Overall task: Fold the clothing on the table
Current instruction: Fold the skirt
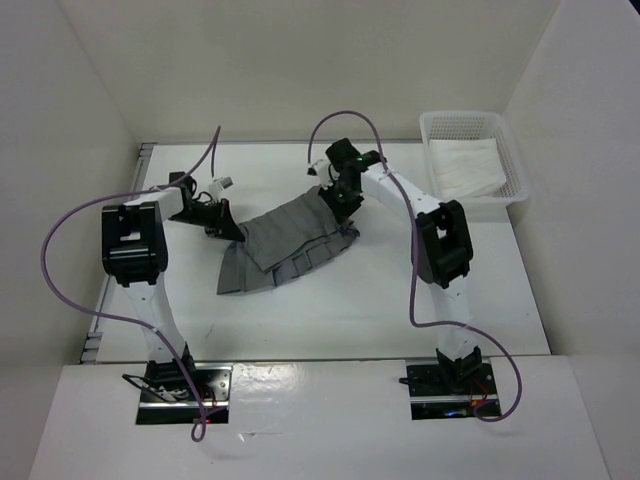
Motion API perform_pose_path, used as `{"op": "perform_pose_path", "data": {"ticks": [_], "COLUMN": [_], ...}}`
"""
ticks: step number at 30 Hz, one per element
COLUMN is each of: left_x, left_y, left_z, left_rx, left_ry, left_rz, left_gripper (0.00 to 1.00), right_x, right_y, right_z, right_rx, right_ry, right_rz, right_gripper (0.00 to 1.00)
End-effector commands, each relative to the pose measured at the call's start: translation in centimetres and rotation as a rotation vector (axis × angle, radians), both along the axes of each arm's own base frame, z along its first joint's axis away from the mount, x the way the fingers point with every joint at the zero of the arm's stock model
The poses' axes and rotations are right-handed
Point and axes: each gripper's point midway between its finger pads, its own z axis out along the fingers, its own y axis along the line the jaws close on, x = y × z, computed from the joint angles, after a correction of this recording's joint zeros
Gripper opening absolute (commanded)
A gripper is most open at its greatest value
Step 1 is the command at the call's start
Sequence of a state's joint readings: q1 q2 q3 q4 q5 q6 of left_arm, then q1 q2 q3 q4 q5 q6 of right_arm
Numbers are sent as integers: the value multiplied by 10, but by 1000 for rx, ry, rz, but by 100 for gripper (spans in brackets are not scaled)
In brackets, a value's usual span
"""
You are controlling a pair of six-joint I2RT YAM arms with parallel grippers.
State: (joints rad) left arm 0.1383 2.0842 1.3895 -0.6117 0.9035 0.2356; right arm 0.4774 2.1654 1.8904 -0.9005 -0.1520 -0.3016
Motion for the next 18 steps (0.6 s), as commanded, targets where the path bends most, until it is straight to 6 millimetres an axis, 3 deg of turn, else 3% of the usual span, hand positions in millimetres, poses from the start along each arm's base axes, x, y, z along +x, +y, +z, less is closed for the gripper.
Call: {"op": "perform_pose_path", "data": {"ticks": [1, 8, 10, 11, 13, 14, 18], "left_x": [-4, -3, -5, -2, -3, -3, -4], "left_y": [-7, 1, 3, 7, 11, 13, 16], "left_z": [-7, -21, -27, -31, -40, -42, -51], "left_rx": [-32, 30, 49, 82, 111, 127, 145], "left_ry": [27, 72, 89, 101, 118, 137, 157], "left_rz": [-10, 39, 56, 84, 99, 120, 131], "left_gripper": [0, 0, 0, 0, 0, 0, 0], "right_x": [4, 1, -7, -4, -12, -7, -15], "right_y": [10, 36, 45, 47, 59, 61, 79], "right_z": [55, 87, 83, 93, 90, 101, 101], "right_rx": [-40, -27, -47, -37, -45, -34, -34], "right_ry": [-156, -216, -196, -220, -202, -234, -237], "right_rz": [36, 87, 113, 119, 150, 143, 189], "right_gripper": [0, 0, 0, 0, 0, 0, 0]}}
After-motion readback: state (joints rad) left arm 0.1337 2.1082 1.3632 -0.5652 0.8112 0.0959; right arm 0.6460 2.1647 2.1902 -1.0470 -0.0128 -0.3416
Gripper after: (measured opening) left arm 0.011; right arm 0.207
